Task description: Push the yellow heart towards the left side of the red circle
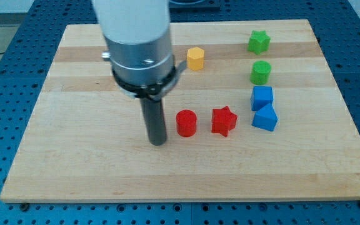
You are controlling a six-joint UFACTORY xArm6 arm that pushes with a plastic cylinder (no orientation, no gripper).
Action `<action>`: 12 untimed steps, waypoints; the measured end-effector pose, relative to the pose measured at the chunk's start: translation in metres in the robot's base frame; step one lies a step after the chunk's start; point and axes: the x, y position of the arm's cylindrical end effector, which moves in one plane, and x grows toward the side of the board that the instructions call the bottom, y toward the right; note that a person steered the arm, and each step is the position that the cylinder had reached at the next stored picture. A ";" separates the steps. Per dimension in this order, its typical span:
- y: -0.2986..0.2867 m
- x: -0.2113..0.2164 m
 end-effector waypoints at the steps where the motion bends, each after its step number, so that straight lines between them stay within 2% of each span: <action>1: 0.026 0.012; 2: 0.033 -0.006; 3: 0.001 0.012; 4: -0.065 -0.021; 5: -0.017 -0.091; 6: -0.002 -0.161; 7: -0.092 -0.182; 8: -0.093 -0.132; 9: -0.102 -0.137; 10: -0.166 -0.160; 11: -0.175 -0.115; 12: -0.131 -0.127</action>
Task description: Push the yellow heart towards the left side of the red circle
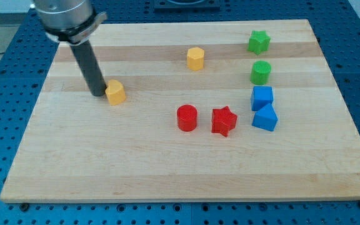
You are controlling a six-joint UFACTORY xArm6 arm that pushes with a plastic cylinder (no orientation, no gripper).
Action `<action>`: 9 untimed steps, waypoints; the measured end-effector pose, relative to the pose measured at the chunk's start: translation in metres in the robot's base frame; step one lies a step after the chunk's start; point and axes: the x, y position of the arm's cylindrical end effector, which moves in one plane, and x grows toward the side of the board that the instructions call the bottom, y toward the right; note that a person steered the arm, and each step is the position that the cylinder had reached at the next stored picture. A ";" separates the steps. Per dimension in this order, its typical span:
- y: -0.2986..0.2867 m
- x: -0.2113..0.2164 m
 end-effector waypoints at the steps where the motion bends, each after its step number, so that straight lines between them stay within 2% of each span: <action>1: 0.030 -0.003; 2: 0.101 0.059; 3: 0.108 0.057; 4: 0.067 0.014; 5: 0.042 -0.008; 6: 0.000 0.032; 7: 0.021 0.060; 9: 0.047 0.058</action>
